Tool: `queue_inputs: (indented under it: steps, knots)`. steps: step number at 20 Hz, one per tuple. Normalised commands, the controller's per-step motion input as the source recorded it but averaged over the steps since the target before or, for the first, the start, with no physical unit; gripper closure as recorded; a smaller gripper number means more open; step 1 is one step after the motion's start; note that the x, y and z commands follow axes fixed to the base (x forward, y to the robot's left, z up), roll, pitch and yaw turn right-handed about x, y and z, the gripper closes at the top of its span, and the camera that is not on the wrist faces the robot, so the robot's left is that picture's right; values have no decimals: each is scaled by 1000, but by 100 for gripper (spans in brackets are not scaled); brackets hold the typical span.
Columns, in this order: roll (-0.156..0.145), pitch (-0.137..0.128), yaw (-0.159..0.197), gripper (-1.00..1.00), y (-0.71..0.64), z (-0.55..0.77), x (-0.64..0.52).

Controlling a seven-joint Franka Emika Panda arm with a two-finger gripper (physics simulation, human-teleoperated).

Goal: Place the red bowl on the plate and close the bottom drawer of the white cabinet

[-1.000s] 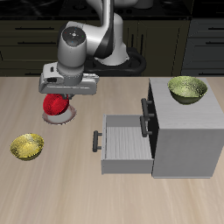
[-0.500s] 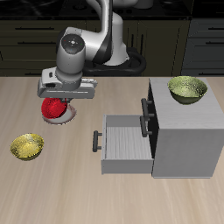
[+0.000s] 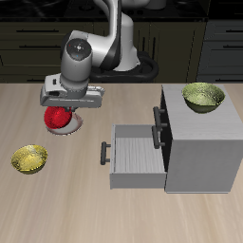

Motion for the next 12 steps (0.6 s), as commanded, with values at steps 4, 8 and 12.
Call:
queue_inputs:
  steps: [4, 8, 12]
  knots:
    - [-3, 3, -3, 100, 6, -22, -17]
    - [7, -2, 51, 100, 71, -58, 11]
    - [-29, 10, 19, -100, 1, -43, 24]
